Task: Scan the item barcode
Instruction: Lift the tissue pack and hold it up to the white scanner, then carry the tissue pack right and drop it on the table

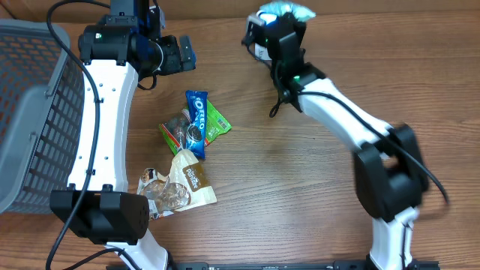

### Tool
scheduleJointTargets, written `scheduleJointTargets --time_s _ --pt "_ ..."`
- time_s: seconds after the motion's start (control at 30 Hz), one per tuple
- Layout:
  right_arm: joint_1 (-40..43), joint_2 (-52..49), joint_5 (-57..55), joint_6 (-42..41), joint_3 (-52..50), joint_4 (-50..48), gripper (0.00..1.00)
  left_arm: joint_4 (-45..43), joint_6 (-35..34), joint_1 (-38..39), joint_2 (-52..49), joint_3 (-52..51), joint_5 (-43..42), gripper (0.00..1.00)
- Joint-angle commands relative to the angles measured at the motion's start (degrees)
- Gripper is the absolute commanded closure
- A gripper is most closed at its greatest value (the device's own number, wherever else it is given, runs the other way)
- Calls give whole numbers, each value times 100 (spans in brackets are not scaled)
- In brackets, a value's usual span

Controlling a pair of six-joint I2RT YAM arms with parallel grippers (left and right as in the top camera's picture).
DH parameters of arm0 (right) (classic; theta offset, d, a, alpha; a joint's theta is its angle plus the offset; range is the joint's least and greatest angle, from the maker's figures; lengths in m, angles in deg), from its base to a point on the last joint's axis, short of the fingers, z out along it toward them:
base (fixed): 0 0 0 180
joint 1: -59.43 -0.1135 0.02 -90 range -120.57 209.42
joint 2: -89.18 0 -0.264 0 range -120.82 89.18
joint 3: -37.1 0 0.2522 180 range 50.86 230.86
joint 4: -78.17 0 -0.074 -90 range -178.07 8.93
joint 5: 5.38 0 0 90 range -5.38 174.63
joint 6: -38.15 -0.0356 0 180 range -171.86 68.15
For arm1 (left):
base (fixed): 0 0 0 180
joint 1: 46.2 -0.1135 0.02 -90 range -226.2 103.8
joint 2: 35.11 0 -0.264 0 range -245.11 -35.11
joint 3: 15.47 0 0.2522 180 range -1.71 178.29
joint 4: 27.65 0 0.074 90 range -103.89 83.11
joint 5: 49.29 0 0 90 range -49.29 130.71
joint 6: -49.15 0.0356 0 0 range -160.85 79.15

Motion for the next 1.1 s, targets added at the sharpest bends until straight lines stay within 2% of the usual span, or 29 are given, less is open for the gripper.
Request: scheduleJointTargets --time_s 0.0,0.03,0.13,0.17,0.2,0.27,0.33,0.37,0.47,0.57,0.6,0.87,1.07 --pt "-197 1095 -514 -2310 105 881 96 -4 -57 24 -13 81 31 0" --pt "-229 1248 -540 -2809 105 1298 96 -7 -57 24 -13 81 33 0" --pt "-308 1766 -304 -5191 105 3200 96 -4 -57 24 -13 81 33 0" --pt "-306 1923 289 -6286 105 4079 96 -7 -57 24 -13 81 33 0" --pt "-284 1993 811 -6957 105 4603 96 -4 -57 24 -13 81 33 0" --pt "-118 2026 1958 -7844 105 5517 96 -4 -57 24 -13 81 31 0" --pt "118 1996 2975 -7923 28 5989 96 -4 -57 24 -13 81 31 0" --pt "409 1978 3871 -7919 -142 6205 96 -4 -57 24 -13 81 33 0" --pt "859 1976 5110 -7560 -507 6234 96 -4 -57 24 -13 81 31 0" --pt "1255 1967 5838 -7361 -848 6231 96 -4 -57 24 -13 81 31 0" --pt "1604 1967 6284 -7165 -1139 6240 96 -4 -57 24 -13 81 31 0" --pt "2900 1967 6822 -7228 -2116 6122 96 -4 -57 24 -13 81 33 0" --pt "4210 1961 6341 -8196 -2879 5228 96 -7 -57 24 -13 81 31 0"
